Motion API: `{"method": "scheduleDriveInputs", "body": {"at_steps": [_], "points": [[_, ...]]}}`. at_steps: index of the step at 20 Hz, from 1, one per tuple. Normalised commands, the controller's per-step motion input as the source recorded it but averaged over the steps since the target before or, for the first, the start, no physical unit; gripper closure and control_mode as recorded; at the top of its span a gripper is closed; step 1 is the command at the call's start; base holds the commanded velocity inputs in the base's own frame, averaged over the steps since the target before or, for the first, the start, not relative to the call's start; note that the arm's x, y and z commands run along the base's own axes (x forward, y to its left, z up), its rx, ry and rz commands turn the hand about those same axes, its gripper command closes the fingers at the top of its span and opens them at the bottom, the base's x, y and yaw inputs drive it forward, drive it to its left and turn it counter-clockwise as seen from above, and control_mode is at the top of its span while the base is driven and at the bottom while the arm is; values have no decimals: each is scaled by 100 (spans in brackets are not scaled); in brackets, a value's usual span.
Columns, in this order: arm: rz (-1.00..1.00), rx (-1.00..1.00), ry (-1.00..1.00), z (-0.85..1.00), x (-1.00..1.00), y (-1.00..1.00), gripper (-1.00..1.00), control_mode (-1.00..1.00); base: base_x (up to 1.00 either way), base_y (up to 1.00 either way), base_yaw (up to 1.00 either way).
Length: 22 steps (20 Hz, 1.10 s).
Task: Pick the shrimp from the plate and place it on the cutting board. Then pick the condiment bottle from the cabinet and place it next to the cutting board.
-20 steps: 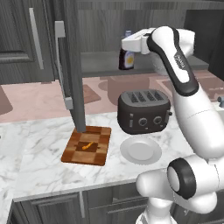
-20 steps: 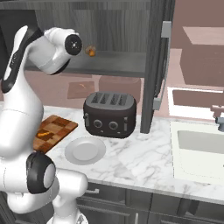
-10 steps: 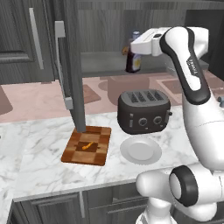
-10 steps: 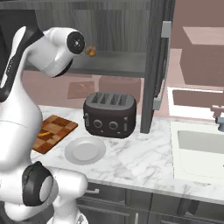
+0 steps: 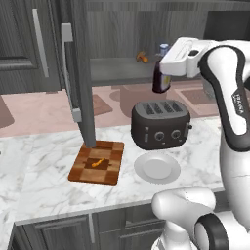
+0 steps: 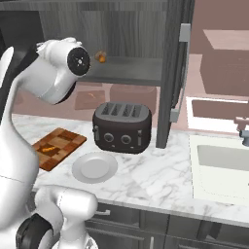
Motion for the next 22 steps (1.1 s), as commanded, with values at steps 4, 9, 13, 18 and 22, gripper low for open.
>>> {"method": "scheduleDriveInputs", "body": {"at_steps": [4, 9, 13, 18, 22], "points": [[0, 1, 0, 0, -93, 0, 100, -100, 0, 0, 0], [0, 2, 0, 0, -92, 0, 100, -100, 0, 0, 0], [0, 3, 0, 0, -93, 0, 100, -100, 0, 0, 0], [0, 5, 4, 0, -92, 0, 100, -100, 0, 0, 0], [0, 3, 4, 0, -86, 0, 100, -100, 0, 0, 0]]}}
